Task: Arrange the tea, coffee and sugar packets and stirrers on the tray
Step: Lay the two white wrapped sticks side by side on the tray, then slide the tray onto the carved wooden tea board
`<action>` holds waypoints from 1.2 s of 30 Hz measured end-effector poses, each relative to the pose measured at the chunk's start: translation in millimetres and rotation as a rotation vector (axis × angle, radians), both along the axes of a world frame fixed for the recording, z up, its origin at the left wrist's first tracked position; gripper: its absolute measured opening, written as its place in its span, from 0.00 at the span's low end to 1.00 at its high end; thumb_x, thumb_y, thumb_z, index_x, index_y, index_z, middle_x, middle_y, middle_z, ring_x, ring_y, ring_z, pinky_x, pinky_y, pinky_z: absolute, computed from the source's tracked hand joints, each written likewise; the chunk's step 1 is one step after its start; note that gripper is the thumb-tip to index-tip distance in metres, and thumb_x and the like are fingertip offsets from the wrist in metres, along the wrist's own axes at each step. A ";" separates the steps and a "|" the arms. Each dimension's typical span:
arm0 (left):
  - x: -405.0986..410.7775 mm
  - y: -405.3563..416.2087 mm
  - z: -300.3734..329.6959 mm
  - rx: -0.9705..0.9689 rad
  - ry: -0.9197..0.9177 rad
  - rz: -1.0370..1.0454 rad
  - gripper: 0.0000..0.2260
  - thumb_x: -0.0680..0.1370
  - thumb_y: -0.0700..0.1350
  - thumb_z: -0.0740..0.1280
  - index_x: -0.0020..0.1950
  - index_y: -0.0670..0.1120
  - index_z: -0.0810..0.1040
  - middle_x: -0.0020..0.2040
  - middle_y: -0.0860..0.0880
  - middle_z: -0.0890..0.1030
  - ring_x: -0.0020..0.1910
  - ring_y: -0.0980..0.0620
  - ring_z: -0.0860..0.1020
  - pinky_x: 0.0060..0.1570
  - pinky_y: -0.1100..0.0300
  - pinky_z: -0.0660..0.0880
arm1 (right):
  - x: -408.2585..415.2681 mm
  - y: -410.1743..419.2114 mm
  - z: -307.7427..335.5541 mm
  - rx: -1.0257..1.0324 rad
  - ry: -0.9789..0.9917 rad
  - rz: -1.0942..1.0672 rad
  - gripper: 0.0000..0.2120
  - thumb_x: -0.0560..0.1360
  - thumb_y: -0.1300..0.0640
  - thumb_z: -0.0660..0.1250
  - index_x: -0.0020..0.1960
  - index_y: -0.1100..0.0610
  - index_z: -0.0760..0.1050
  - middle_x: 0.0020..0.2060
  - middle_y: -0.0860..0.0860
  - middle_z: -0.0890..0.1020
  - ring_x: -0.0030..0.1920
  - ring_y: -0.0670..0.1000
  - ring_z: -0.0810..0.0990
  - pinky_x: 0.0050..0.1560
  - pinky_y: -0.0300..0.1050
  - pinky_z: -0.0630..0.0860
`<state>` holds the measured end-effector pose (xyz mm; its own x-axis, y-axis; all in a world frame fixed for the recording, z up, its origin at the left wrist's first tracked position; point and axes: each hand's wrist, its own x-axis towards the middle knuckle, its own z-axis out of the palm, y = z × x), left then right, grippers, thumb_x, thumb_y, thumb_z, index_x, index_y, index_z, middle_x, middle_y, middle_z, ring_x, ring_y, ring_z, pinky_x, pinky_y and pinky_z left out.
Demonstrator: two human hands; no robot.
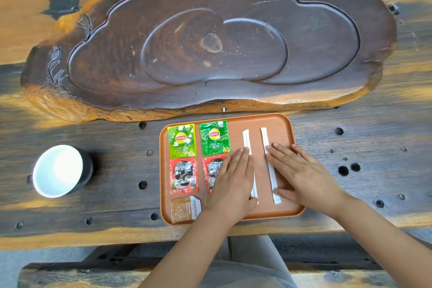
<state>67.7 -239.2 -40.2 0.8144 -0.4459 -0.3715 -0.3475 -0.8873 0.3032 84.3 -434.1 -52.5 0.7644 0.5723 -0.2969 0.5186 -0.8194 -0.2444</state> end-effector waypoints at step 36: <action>-11.6 139.5 32.6 -0.229 0.182 1.073 0.13 0.75 0.35 0.58 0.46 0.46 0.81 0.40 0.49 0.81 0.39 0.54 0.77 0.35 0.67 0.68 | 4.8 14.6 30.8 0.161 0.268 -0.987 0.11 0.71 0.68 0.60 0.50 0.62 0.77 0.41 0.58 0.81 0.42 0.59 0.78 0.40 0.53 0.78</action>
